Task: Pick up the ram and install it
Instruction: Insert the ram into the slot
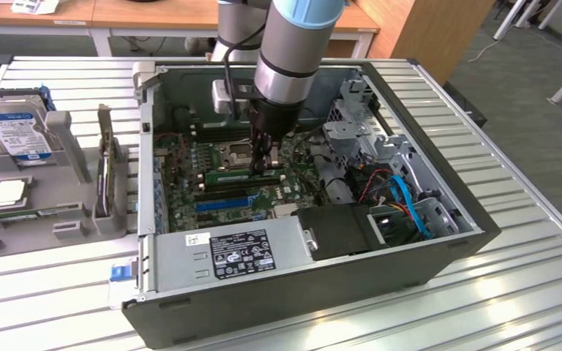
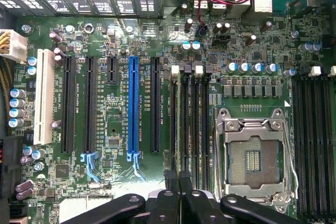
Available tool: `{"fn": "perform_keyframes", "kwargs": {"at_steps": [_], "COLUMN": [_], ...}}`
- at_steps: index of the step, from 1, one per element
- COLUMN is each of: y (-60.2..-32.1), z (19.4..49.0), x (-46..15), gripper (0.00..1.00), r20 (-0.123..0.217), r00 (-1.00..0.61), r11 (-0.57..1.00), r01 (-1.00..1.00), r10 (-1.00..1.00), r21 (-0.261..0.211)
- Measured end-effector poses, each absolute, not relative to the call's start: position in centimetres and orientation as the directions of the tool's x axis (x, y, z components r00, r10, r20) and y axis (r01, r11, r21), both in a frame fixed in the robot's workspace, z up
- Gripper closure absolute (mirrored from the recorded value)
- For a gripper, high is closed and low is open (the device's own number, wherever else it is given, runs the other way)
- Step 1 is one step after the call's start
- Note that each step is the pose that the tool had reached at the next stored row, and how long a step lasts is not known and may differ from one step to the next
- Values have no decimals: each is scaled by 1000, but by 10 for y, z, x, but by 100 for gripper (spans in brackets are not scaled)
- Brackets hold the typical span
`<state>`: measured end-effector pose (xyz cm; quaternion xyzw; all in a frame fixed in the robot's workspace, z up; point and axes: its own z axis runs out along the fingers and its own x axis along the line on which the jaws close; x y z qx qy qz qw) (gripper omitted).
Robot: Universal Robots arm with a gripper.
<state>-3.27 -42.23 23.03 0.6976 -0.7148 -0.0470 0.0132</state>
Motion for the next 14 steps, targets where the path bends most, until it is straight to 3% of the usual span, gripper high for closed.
{"fn": "perform_keyframes", "kwargs": {"at_steps": [14], "y": [-422], "z": [230], "x": [-33], "gripper": [88], "r20": [-47], "r00": [-26], "r11": [22], "r01": [-996], "r10": [-999], "r21": [85]}}
